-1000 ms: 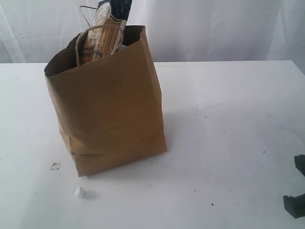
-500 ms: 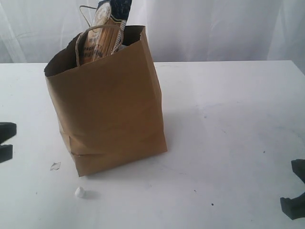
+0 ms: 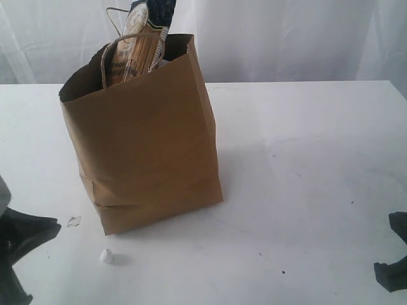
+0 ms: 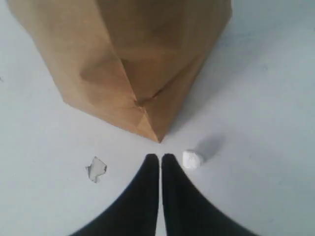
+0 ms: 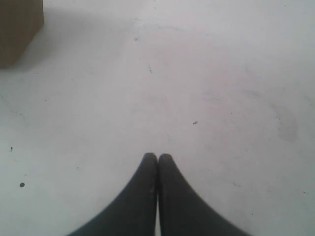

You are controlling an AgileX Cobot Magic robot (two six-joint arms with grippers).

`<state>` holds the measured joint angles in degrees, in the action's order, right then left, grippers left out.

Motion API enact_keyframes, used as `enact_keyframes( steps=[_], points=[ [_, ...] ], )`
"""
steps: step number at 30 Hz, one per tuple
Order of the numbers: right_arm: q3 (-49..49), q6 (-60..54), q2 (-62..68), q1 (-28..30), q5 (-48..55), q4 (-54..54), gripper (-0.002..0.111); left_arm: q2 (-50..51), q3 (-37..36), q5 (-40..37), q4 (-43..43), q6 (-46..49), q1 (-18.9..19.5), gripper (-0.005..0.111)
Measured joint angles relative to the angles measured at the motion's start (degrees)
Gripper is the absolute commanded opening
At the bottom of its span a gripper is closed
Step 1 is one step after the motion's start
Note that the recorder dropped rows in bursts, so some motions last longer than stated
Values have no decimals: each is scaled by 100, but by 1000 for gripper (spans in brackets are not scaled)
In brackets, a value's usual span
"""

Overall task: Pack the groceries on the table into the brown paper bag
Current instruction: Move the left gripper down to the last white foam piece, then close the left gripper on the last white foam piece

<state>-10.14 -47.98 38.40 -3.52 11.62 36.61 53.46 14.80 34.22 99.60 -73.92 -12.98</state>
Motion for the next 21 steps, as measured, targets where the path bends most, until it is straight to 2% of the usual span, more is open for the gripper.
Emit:
enact_keyframes(
  steps=[3, 5, 8, 16, 21],
  points=[
    [0, 0, 0, 0, 0, 0, 0, 259, -94, 207, 0, 1085, -13, 47],
    [0, 0, 0, 0, 0, 0, 0, 502, -106, 650, -11, 1649, -13, 51],
    [0, 0, 0, 0, 0, 0, 0, 877, -106, 992, -334, 2300, -36, 51],
    [0, 0, 0, 0, 0, 0, 0, 2041, -106, 794, -1859, 3794, -36, 51],
    [0, 0, 0, 0, 0, 0, 0, 2582, 76, 873, -2197, 4307, -36, 51]
  ],
)
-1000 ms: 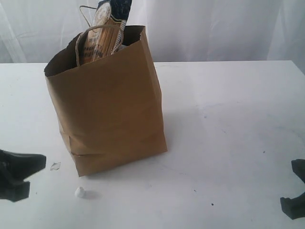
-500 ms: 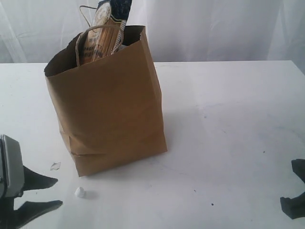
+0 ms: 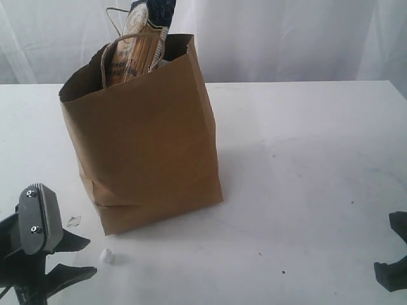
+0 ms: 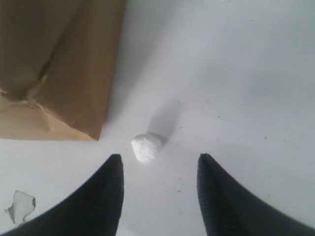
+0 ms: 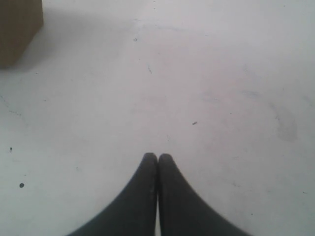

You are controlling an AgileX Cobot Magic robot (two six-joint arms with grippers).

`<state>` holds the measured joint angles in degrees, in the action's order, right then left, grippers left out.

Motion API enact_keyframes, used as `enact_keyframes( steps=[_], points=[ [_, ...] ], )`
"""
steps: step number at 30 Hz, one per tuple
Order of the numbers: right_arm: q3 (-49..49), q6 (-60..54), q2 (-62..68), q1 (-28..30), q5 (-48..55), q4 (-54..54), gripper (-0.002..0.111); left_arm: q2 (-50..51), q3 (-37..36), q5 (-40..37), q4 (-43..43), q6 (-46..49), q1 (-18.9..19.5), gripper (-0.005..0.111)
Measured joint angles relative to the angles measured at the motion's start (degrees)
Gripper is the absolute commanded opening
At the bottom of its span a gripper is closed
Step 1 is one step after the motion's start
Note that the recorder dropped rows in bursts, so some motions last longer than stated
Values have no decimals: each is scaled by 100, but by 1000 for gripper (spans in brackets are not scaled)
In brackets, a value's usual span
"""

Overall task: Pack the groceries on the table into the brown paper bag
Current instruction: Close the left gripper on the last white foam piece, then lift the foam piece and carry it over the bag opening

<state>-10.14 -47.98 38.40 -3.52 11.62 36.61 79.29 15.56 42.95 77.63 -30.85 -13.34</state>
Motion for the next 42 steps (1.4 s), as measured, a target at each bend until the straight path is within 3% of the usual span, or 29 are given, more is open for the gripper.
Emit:
enact_keyframes(
  steps=[18, 20, 28, 30, 35, 42],
  points=[
    [0, 0, 0, 0, -21, 0, 0, 1584, 737, 357, -137, 339, 0, 49],
    [0, 0, 0, 0, -21, 0, 0, 1637, 763, 400, -149, 364, 0, 43],
    [0, 12, 0, 0, -21, 0, 0, 1682, 785, 513, -87, 402, 0, 1],
    [0, 12, 0, 0, -21, 0, 0, 1682, 785, 619, 74, 327, 0, 0],
    [0, 12, 0, 0, -21, 0, 0, 1204, 785, 960, 612, -297, 0, 0],
    [0, 12, 0, 0, -21, 0, 0, -304, 774, 1310, 1404, -1658, 0, 0]
  ],
)
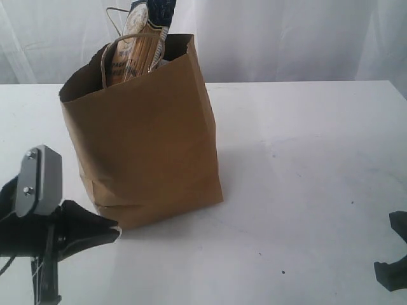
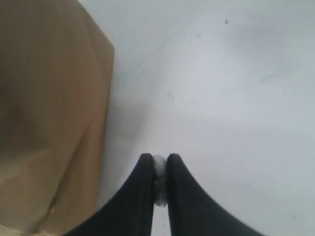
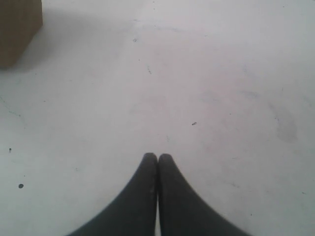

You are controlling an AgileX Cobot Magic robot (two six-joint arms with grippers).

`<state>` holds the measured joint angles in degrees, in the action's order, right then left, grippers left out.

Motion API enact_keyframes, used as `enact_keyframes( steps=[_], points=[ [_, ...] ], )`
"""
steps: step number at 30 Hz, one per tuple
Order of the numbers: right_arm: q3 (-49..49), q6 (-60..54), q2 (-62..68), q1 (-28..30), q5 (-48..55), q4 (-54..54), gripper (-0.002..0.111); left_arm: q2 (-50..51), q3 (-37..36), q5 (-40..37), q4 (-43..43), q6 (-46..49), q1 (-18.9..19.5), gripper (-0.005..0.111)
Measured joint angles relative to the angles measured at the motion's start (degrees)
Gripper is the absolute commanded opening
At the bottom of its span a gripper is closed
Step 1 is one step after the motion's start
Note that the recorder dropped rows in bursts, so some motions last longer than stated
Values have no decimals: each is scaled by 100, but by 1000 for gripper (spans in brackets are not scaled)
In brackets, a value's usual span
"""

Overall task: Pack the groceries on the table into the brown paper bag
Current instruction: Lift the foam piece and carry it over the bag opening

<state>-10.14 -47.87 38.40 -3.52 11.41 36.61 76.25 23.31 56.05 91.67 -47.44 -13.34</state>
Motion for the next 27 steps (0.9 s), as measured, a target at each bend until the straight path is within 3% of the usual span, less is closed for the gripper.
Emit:
enact_keyframes(
  steps=[6, 13, 20, 27],
  points=[
    [0, 0, 0, 0, 0, 0, 0, -1530, 0, 1126, -221, -1023, 0, 0],
    [0, 0, 0, 0, 0, 0, 0, -2498, 256, 1310, -1848, -1144, 0, 0],
    [0, 0, 0, 0, 0, 0, 0, -2343, 1297, 2, -3533, -718, 0, 0],
    [0, 0, 50, 0, 0, 0, 0, -1230, 2370, -652, -3799, -678, 0, 0]
  ],
)
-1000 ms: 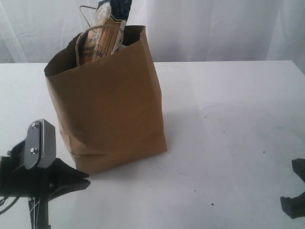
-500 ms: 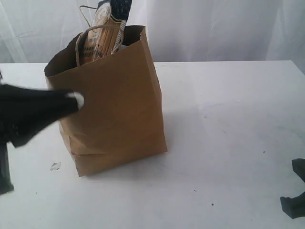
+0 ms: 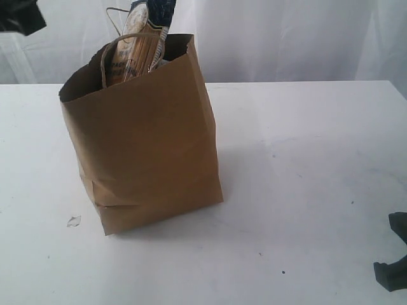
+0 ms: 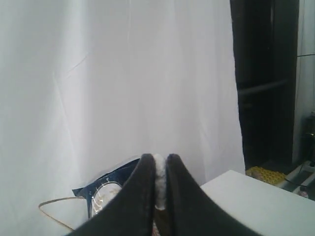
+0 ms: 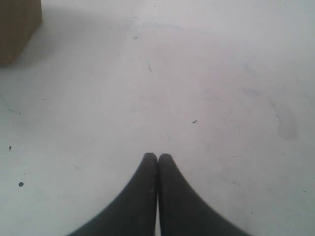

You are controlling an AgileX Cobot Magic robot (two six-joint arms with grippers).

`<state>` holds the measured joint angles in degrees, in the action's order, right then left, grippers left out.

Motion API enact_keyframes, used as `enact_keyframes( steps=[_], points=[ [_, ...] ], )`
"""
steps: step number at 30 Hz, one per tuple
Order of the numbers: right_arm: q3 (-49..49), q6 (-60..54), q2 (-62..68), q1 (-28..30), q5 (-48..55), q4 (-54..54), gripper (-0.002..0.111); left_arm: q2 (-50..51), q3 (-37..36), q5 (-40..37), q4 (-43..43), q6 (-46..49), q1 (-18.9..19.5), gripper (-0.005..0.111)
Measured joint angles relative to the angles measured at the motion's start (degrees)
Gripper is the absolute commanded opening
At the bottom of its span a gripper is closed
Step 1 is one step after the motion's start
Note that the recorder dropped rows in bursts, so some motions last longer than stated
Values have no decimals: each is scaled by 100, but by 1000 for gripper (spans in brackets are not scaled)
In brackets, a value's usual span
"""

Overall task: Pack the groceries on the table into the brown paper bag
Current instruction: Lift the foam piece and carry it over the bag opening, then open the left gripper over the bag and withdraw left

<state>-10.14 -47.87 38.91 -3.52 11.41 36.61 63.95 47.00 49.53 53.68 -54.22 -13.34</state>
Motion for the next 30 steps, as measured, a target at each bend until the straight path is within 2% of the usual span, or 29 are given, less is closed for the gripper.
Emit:
enact_keyframes(
  steps=[5, 8, 10, 12, 14, 16, 18, 26, 30],
  points=[
    [0, 0, 0, 0, 0, 0, 0, 1000, 730, -369, 376, -2, 0, 0],
    [0, 0, 0, 0, 0, 0, 0, 1648, 1292, -517, 1988, -495, -178, 0],
    [0, 0, 0, 0, 0, 0, 0, 1779, 1497, -493, 2677, -965, -316, 0],
    [0, 0, 0, 0, 0, 0, 0, 1826, 1586, -469, 2870, -1459, -332, 10],
    [0, 0, 0, 0, 0, 0, 0, 1829, 1598, -469, 2950, -1717, -332, 28],
    [0, 0, 0, 0, 0, 0, 0, 1829, 1598, -469, 3056, -1943, -332, 40],
    [0, 0, 0, 0, 0, 0, 0, 1829, 1598, -455, 3251, -2163, -332, 46],
    [0, 0, 0, 0, 0, 0, 0, 1815, 1598, -432, 3641, -2340, -332, 47],
    [0, 0, 0, 0, 0, 0, 0, 1616, 1598, -845, 3678, -2236, -332, 47]
  ],
)
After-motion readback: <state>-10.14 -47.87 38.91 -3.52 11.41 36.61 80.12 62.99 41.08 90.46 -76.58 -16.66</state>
